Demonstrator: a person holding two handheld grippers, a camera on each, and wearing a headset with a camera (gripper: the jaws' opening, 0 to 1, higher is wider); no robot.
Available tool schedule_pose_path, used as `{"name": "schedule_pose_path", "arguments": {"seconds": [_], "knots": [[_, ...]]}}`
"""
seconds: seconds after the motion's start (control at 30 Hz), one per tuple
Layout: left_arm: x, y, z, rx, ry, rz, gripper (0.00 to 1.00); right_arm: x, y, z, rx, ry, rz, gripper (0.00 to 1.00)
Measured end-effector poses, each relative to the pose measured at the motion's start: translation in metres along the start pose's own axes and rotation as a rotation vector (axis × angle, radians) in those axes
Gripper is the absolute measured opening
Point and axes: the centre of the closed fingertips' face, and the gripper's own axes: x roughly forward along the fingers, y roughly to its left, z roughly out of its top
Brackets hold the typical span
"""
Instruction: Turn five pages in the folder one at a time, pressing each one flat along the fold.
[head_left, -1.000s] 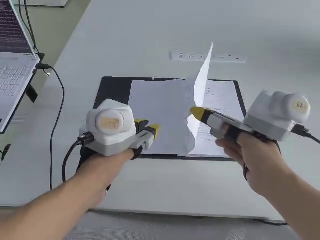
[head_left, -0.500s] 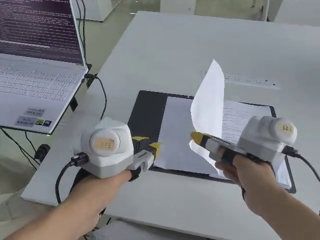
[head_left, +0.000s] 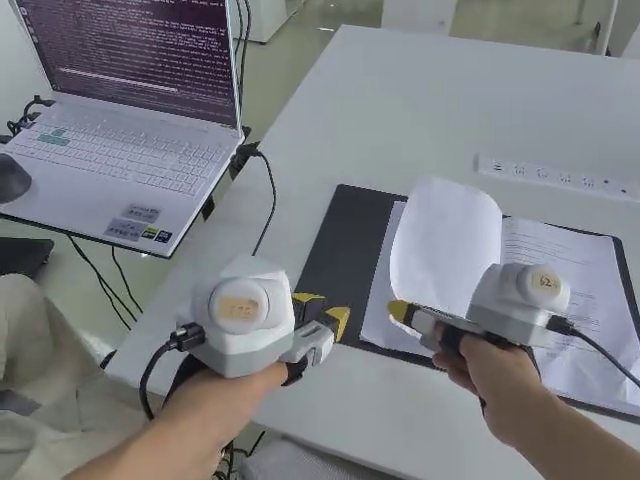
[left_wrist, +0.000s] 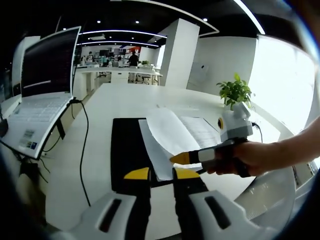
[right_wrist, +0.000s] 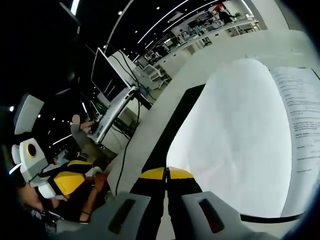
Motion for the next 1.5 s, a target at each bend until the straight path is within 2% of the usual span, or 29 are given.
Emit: {"name": "schedule_pose_path", "arguments": {"seconds": [0.23, 0.47, 0.7, 0.9, 1.03, 1.23, 1.33, 1.5], "knots": [[-0.002, 0.005, -0.009, -0.009, 0.015, 0.012, 0.15, 0.016, -0.011, -0.017, 0.021, 0.048, -0.021, 0.00], [0.003, 0.003, -0.018, -0.012, 0.035, 0.005, 0.14, 0.020, -0.017, -0.027, 0.053, 0.065, -0.029, 0.00], [0.009, 0.003, -0.023, -0.013, 0.049, 0.000, 0.14, 0.016, -0.015, -0.032, 0.108, 0.056, -0.002, 0.05], [0.016, 0.002, -0.029, -0.011, 0.068, -0.005, 0.14, 0.011, -0.005, -0.033, 0.157, 0.057, 0.052, 0.08], [0.027, -0.001, -0.034, -0.002, 0.084, -0.020, 0.14, 0.001, -0.002, -0.021, 0.183, 0.019, 0.088, 0.08], [0.047, -0.007, -0.037, 0.016, 0.103, -0.047, 0.13, -0.014, -0.014, 0.003, 0.214, -0.036, 0.105, 0.08], [0.061, -0.007, -0.038, 0.014, 0.102, -0.056, 0.13, -0.024, -0.026, 0.021, 0.224, -0.067, 0.107, 0.08], [0.088, -0.013, -0.039, -0.009, 0.088, -0.090, 0.12, -0.037, -0.049, 0.046, 0.248, -0.096, 0.112, 0.08]]}}
